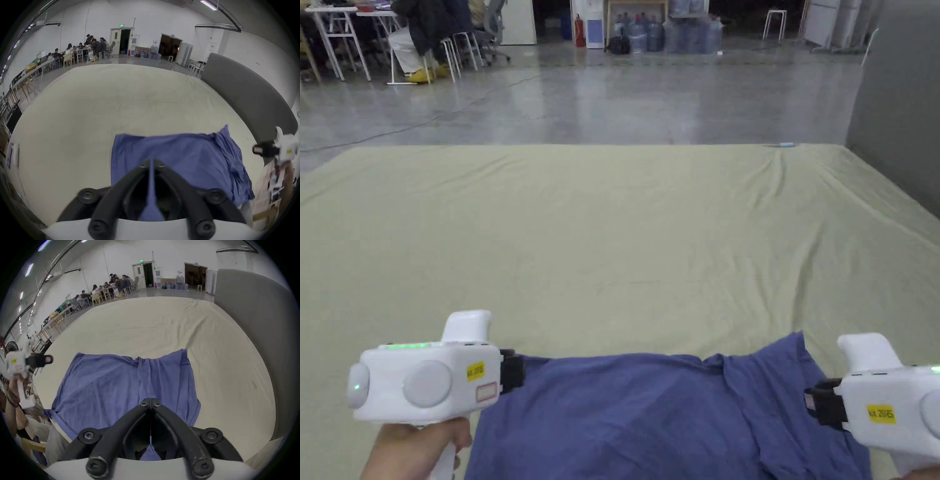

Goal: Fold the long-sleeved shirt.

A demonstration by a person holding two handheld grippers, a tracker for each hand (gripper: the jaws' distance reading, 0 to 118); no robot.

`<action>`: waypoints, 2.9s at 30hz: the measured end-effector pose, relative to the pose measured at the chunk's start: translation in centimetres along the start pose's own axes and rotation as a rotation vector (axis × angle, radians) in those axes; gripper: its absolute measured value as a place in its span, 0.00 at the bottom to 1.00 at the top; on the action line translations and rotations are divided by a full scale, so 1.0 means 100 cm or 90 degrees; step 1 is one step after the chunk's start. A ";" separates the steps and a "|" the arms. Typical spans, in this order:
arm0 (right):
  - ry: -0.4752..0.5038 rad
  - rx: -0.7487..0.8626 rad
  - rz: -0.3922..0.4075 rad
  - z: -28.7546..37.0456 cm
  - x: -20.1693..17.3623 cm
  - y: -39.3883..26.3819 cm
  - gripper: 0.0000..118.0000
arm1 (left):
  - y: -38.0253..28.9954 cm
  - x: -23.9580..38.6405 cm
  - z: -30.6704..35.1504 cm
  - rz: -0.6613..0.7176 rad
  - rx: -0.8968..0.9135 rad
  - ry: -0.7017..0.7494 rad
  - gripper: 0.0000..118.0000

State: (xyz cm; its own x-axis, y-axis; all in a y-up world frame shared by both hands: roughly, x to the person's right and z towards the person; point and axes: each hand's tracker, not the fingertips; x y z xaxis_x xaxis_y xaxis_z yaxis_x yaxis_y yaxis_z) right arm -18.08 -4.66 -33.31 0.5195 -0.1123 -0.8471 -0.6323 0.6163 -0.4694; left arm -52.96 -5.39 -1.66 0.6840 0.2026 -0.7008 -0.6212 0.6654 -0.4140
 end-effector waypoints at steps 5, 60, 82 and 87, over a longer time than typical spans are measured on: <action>0.011 -0.029 -0.031 -0.020 0.015 0.011 0.00 | 0.033 -0.026 -0.088 0.025 -0.081 0.124 0.81; -0.006 -0.052 0.050 0.068 0.039 -0.014 0.05 | -0.087 0.013 0.130 -0.098 -0.068 0.035 0.00; -0.033 -0.085 0.035 0.074 0.033 -0.108 0.77 | -0.155 0.006 0.139 -0.099 -0.101 -0.018 1.00; -0.063 0.102 -0.025 0.106 0.008 -0.085 0.00 | -0.135 0.021 0.172 -0.100 -0.018 -0.008 0.18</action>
State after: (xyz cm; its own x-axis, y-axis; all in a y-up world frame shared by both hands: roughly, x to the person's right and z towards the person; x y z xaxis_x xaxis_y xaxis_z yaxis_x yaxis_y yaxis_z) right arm -6.20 -1.76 -27.37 0.6006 -0.0658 -0.7969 -0.5157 0.7297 -0.4490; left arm -36.59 -1.63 12.44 0.7778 0.1066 -0.6193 -0.5169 0.6691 -0.5340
